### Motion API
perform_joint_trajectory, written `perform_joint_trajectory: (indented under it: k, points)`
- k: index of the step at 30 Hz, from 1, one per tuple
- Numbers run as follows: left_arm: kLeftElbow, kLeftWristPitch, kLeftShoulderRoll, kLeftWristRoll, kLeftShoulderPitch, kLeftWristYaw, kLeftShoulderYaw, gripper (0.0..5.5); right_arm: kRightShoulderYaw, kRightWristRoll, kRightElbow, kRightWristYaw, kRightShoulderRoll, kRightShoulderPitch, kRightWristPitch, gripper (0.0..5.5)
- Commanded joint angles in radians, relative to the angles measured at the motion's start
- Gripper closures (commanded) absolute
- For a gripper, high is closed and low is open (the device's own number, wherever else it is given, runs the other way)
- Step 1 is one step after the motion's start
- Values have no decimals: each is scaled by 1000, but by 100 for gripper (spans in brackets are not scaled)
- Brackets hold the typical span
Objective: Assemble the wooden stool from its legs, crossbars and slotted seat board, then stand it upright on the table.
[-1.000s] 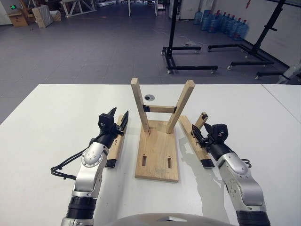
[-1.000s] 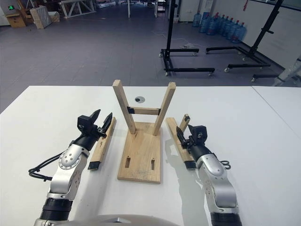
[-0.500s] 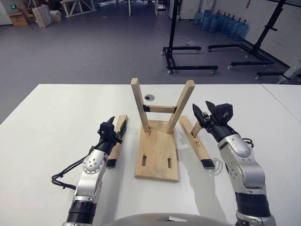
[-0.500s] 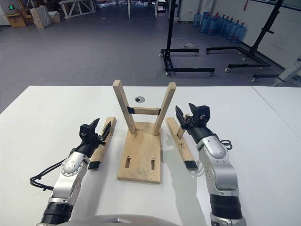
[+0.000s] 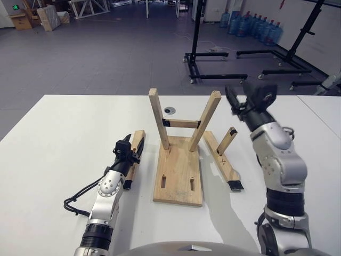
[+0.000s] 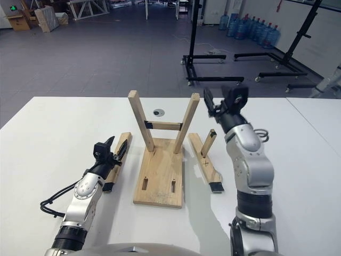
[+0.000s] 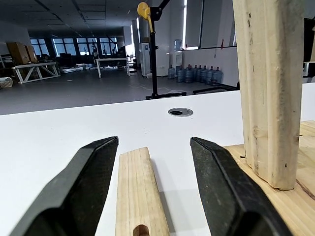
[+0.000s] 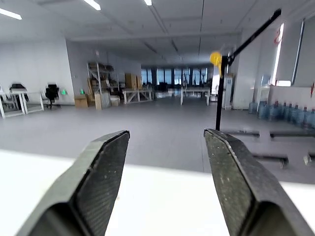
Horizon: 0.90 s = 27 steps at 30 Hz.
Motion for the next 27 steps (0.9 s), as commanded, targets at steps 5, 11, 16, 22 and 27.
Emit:
perform_joint_trajectory:
  k: [5, 11, 16, 22, 27]
  points:
    - [14, 3, 15, 0, -25, -9, 11, 282, 89, -71, 199, 11, 59, 158, -20, 271]
    - [16, 0, 9, 2, -24, -11, 12, 282, 11, -23, 132, 14, 62, 98, -31, 271]
    - [5, 2, 6, 3, -10, -11, 8, 282, -99, 66, 15, -18, 60, 14, -29, 271]
    - [-26, 13, -8, -1, 17, -10, -5, 282, -187, 150, -77, -57, 56, -47, -13, 271]
    - [-86, 37, -9, -5, 58, -8, -6, 282, -280, 221, -160, -80, 105, 188, 23, 271]
